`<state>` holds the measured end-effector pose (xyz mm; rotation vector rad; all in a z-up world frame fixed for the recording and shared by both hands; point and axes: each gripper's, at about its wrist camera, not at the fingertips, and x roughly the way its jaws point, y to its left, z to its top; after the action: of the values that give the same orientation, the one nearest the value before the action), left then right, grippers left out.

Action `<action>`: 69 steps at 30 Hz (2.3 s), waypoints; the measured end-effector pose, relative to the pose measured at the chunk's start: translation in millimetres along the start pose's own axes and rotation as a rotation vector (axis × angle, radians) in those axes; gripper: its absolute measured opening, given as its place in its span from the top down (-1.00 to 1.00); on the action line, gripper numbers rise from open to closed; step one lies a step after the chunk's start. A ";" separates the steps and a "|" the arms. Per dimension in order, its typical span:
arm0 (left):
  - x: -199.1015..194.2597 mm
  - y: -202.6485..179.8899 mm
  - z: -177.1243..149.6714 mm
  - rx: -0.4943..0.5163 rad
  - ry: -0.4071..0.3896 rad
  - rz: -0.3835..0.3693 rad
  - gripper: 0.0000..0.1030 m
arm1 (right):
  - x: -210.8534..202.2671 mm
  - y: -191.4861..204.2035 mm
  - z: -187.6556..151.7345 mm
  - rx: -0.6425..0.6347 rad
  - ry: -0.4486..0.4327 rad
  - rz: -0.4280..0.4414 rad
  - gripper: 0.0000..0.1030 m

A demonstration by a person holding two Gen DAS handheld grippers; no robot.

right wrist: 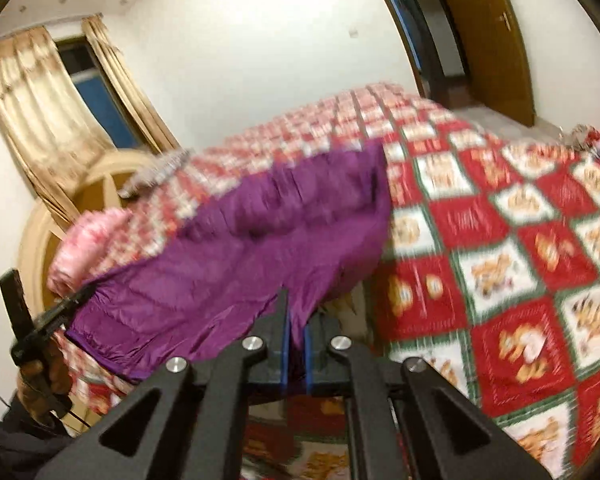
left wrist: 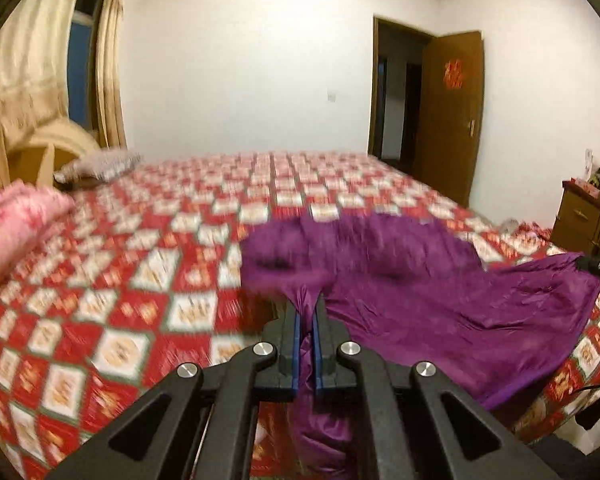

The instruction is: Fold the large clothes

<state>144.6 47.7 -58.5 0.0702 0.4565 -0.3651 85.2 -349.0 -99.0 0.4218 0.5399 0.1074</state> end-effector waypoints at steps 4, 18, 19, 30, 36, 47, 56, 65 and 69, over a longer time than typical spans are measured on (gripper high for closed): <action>19.0 2.0 12.2 0.059 -0.029 0.030 0.92 | -12.7 14.7 29.5 -0.041 -0.095 0.033 0.86; 195.3 37.5 63.1 0.016 -0.035 0.258 -0.54 | 154.5 -23.2 128.1 0.005 -0.133 -0.056 0.86; 199.4 39.3 68.1 0.015 -0.076 0.301 -0.92 | 167.7 -24.0 134.5 0.001 -0.127 -0.066 0.86; 311.3 71.7 102.5 -0.059 0.011 0.557 -0.94 | 274.0 -46.2 158.2 0.027 -0.060 -0.218 0.87; 320.3 60.6 126.5 -0.002 -0.039 0.688 -0.94 | 310.6 -61.9 169.4 0.049 -0.024 -0.304 0.66; 321.1 4.7 110.2 0.067 -0.044 0.620 -0.94 | 293.3 23.9 159.4 -0.106 -0.107 -0.274 -0.26; 400.3 -27.7 69.6 0.178 0.166 0.569 -0.94 | 376.3 52.5 116.4 -0.265 0.137 -0.271 0.40; 429.5 -25.4 55.1 0.150 0.248 0.501 -0.94 | 390.1 27.6 103.7 -0.233 0.161 -0.275 0.40; 432.4 -22.6 54.0 0.138 0.261 0.486 -0.95 | 390.6 23.9 102.8 -0.211 0.163 -0.265 0.40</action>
<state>519.7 -123.5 -201.3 0.3592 0.6521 0.0939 472.5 -282.9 -195.3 0.1342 0.7327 -0.0565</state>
